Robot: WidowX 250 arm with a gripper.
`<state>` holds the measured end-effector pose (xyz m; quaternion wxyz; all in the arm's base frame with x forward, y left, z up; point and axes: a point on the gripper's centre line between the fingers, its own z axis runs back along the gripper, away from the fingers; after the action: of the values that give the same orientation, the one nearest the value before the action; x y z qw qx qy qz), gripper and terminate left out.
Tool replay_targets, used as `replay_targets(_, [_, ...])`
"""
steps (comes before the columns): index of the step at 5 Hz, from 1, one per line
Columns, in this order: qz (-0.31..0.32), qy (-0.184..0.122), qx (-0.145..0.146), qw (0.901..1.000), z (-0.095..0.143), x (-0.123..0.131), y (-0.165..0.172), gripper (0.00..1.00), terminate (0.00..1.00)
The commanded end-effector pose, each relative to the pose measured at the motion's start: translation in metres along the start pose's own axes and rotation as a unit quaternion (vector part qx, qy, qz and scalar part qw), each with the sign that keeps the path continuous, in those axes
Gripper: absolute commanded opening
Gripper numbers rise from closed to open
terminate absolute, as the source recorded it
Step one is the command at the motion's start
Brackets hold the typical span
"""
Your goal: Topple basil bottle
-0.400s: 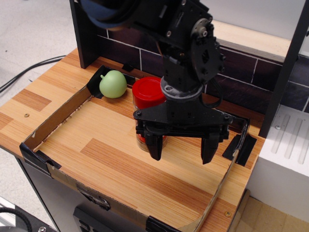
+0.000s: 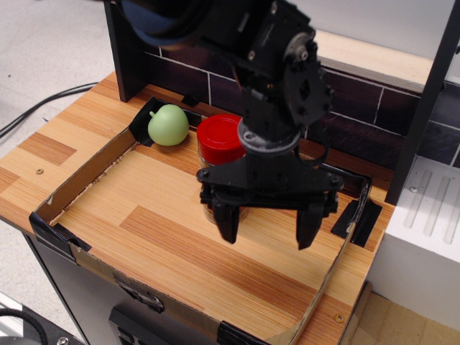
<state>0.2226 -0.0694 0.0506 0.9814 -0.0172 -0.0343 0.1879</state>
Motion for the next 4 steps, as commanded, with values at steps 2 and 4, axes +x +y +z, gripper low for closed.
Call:
replay_targets(2, [-0.16,-0.027,0.067,0.9844,0.038,0.033,0.039,1.0,0.0])
replay_targets(4, [-0.212,-0.024,0.073,0.9743,0.037,0.042,0.05,1.0,0.0])
